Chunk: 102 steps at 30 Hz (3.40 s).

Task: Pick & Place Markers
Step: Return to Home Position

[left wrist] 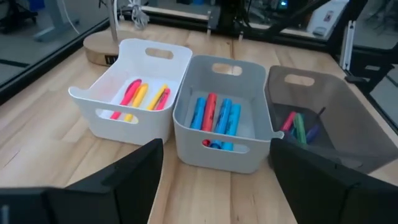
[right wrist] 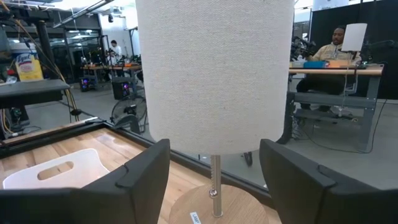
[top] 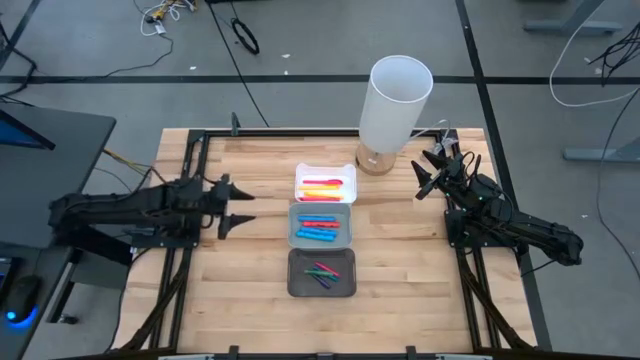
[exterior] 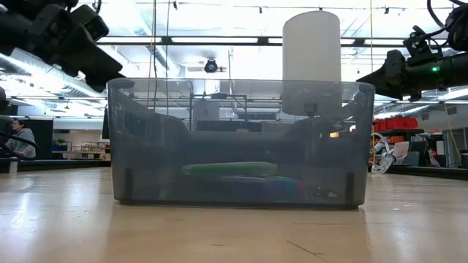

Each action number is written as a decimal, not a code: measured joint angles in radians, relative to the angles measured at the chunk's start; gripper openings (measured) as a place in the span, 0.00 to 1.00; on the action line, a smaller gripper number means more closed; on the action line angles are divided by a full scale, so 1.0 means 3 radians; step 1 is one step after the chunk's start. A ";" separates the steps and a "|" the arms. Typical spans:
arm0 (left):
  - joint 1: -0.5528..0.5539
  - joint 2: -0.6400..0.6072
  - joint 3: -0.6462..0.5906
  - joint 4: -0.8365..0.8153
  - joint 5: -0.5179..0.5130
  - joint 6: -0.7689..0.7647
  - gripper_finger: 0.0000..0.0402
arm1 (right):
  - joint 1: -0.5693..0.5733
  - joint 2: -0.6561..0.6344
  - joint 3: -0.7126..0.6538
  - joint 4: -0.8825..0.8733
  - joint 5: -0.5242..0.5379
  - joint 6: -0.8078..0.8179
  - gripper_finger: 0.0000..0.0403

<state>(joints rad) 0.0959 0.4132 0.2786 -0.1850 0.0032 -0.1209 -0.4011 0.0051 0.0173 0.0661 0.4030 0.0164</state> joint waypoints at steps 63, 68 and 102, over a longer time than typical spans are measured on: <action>0.0025 -0.1356 -0.0904 0.0822 -0.0086 0.0027 0.75 | 0.0000 -0.0001 0.0000 0.0000 0.0000 -0.0001 0.62; 0.0025 -0.1356 -0.0904 0.0823 -0.0085 0.0027 0.75 | 0.0000 0.0000 0.0000 -0.0001 0.0001 0.0000 0.62; 0.0024 -0.1356 -0.0904 0.0827 -0.0084 0.0027 0.75 | 0.0000 0.0000 0.0000 0.0000 0.0000 -0.0001 0.62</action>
<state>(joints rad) 0.1032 0.0063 0.0074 0.0631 -0.0219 -0.1127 -0.4011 0.0050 0.0174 0.0660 0.4031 0.0162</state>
